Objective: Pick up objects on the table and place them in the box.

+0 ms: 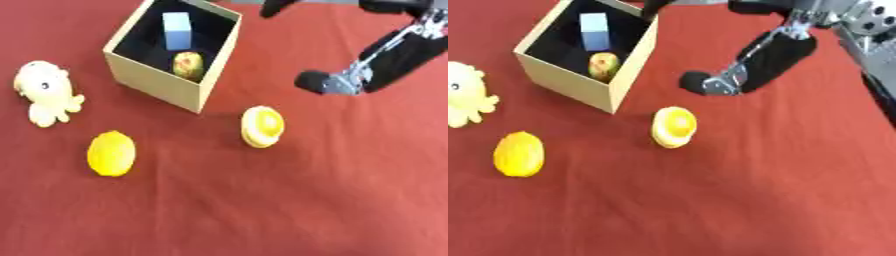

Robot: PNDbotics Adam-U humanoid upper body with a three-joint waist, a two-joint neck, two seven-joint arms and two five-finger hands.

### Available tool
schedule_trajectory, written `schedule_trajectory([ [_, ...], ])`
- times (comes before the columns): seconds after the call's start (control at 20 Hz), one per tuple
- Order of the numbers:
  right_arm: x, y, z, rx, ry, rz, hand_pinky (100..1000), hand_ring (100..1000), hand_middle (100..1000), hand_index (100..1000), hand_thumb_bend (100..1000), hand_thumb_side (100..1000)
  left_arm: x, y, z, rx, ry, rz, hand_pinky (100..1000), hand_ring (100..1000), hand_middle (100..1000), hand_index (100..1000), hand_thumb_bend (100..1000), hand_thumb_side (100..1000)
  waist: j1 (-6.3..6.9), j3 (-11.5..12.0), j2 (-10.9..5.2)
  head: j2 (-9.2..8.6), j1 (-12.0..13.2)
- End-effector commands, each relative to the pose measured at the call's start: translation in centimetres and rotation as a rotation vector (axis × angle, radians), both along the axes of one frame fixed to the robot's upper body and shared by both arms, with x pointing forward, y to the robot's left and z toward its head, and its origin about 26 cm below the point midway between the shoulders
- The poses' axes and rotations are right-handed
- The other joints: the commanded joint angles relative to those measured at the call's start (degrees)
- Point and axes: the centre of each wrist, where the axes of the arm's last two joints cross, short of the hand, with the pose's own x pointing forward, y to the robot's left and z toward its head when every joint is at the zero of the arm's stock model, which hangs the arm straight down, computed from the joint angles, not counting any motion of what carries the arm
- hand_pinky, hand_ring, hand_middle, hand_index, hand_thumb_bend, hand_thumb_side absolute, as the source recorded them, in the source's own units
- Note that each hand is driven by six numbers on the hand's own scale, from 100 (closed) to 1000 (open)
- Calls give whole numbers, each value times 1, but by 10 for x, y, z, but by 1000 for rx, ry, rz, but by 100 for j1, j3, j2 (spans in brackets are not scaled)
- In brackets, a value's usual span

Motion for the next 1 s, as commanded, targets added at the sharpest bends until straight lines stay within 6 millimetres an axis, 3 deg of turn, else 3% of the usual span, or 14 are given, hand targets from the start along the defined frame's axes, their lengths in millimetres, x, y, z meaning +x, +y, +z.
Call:
schedule_trajectory([
  [0.05,-7,-2,5,-41,-19,-10,849,921,776,859,302,363,-4,3,8,23,-26,12,771,770,801,899,319,697,42,-6,-116,-18,20],
  [0.15,-4,0,-2,-70,10,-18,856,933,792,866,296,405,-4,2,7,23,-23,9,771,770,801,899,317,701,46,1,-114,-18,6],
  [1.0,53,4,-69,-161,190,-151,868,954,819,879,306,451,-4,-2,3,22,2,-15,769,770,801,898,307,714,80,68,-80,-14,-78],
])
